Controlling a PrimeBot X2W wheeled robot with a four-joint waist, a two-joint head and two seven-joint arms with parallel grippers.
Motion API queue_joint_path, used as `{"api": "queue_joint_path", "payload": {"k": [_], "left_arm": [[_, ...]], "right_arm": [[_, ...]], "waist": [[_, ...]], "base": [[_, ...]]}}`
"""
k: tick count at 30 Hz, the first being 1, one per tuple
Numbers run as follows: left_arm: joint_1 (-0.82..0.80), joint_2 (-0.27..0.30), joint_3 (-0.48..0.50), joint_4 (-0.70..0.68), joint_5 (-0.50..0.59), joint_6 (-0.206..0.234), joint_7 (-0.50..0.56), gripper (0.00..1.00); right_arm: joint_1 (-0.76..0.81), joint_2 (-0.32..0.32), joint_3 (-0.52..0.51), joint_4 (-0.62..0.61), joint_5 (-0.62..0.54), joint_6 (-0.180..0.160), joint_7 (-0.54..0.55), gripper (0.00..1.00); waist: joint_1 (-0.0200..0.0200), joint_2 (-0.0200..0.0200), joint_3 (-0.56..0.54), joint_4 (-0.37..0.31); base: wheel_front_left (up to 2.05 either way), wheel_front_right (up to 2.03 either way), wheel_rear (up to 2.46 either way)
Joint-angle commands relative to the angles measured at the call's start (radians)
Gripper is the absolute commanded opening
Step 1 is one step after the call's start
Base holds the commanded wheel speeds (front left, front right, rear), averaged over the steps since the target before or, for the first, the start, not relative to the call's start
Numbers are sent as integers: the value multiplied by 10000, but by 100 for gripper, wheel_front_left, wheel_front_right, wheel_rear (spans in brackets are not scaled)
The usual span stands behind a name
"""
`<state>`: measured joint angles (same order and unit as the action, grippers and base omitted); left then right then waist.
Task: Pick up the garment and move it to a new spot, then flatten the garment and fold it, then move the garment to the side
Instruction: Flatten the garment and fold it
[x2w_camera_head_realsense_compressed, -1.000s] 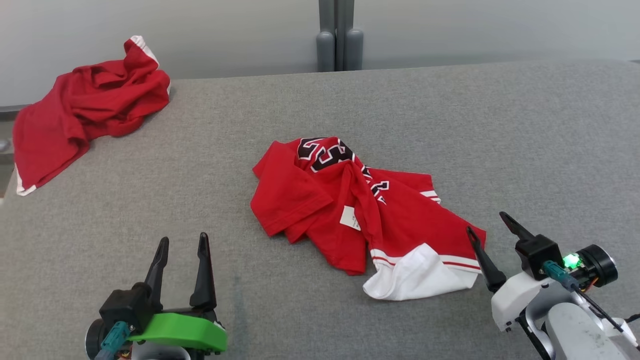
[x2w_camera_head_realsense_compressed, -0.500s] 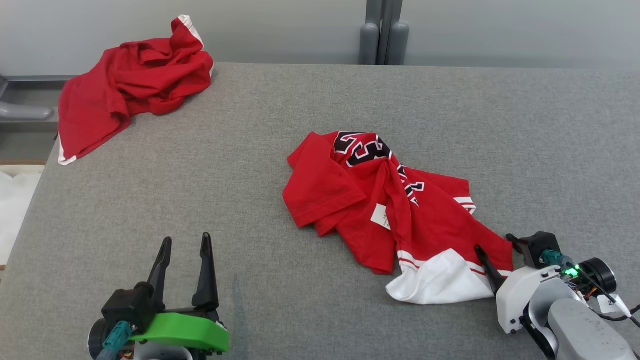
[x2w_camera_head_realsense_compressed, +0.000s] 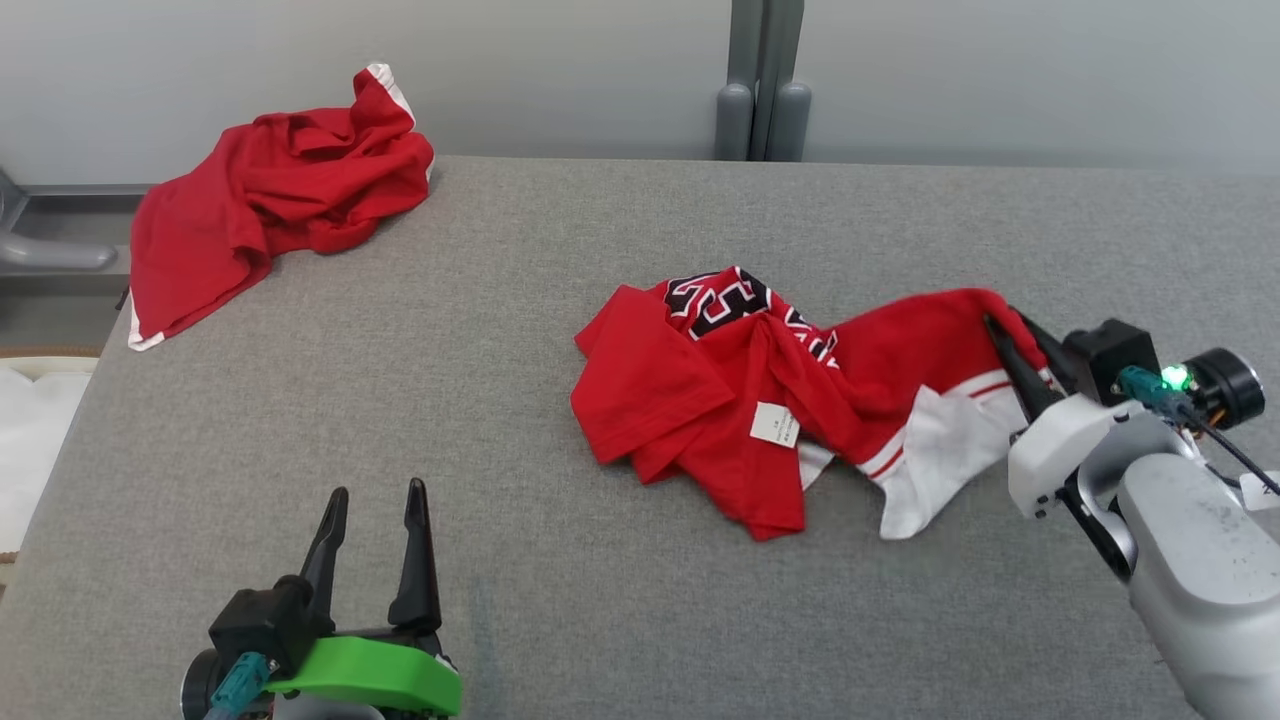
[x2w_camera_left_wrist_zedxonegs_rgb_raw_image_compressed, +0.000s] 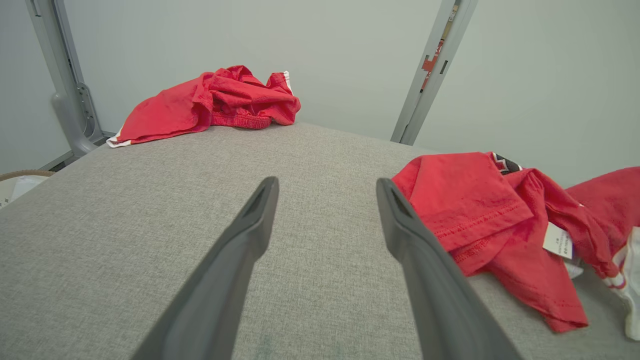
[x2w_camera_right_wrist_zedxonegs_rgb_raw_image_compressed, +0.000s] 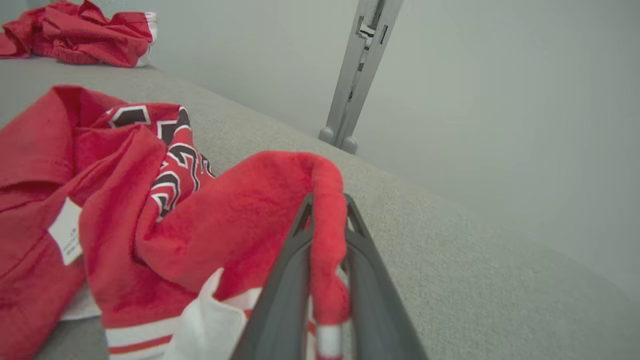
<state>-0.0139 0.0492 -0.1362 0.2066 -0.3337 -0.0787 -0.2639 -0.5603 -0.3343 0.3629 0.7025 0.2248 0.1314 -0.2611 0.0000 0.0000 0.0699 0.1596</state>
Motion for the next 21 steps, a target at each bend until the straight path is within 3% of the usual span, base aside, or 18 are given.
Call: {"api": "queue_joint_path", "payload": {"k": [1,13,21], "left_arm": [[122,23,0,16,-60,39,-7,100],[381,22,166,-130,-88,99,-7,100],[332,25,145,-131,-125,83,-7,100]], "right_arm": [[-61,52,-262,-461,-280,-14,-41,0],[2279,397,-963,-4164,-1665,-16,-49,0],[3293,189,-1134,-5231,-1594,-17,8,0]], "waist": [[0,0,-117,3],[0,0,-446,-504],[0,0,-505,-866]], "base": [[0,0,0],[0,0,0],[0,0,0]]}}
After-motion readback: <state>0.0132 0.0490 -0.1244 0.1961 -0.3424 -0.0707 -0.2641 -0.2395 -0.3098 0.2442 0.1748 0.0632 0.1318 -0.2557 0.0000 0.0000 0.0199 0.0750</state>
